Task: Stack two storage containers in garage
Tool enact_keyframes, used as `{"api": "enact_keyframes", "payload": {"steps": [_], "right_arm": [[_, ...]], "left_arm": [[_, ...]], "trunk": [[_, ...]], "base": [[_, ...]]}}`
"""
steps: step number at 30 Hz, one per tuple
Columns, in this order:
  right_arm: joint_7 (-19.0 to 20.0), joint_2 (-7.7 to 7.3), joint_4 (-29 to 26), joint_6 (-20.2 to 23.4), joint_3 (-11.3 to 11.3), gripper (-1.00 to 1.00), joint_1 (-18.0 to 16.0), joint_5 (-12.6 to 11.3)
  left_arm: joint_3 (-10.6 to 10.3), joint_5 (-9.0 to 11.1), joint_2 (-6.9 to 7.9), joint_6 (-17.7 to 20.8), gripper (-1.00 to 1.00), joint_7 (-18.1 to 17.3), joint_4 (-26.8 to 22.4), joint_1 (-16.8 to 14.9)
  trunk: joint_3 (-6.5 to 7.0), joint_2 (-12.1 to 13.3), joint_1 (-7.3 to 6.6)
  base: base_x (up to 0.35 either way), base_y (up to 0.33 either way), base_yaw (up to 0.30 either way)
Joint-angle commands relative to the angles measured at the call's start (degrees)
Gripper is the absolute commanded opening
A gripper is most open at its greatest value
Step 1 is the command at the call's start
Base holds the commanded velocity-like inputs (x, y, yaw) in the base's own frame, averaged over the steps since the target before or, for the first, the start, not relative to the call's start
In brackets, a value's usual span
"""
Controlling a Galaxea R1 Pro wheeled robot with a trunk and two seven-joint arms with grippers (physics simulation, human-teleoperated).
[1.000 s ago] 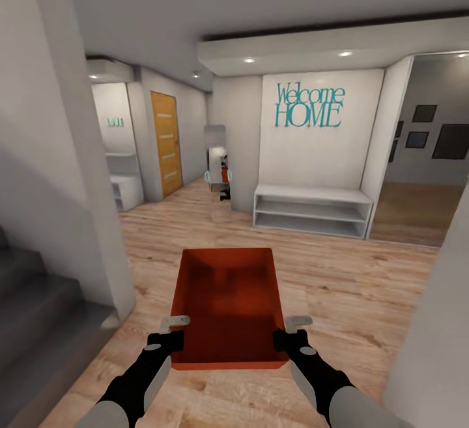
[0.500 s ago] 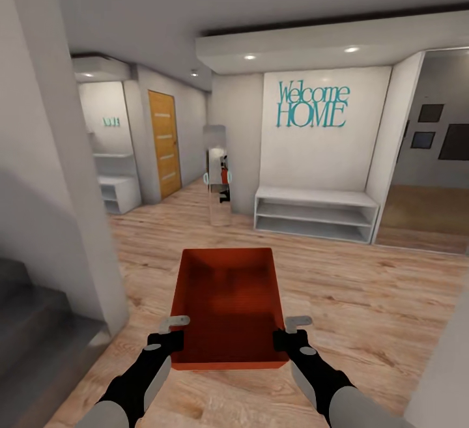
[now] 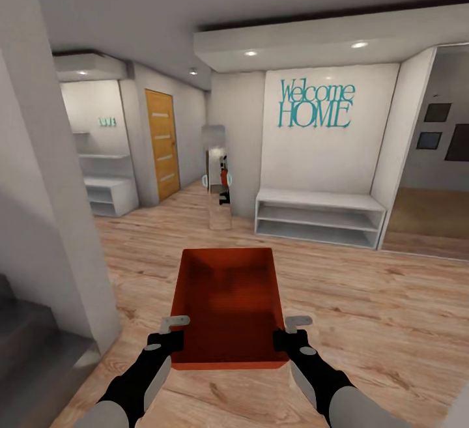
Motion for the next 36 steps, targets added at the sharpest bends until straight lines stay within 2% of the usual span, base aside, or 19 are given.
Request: {"api": "enact_keyframes", "payload": {"steps": [1, 36], "right_arm": [[-0.5, -0.94, 0.2, -0.2, -1.0, -1.0, -0.1, -0.8], [-0.5, -0.92, 0.2, -0.2, -1.0, -1.0, -0.1, -0.8]], "left_arm": [[0.8, -0.7, 0.29, 0.0, -1.0, 0.9, -0.3, -0.1], [0.8, -0.8, 0.29, 0.1, -1.0, 0.9, -0.3, -0.1]], "trunk": [[-0.07, 0.0, 0.04], [-0.07, 0.0, 0.04]], "base": [[0.325, 0.0, 0.0], [0.325, 0.0, 0.0]]}}
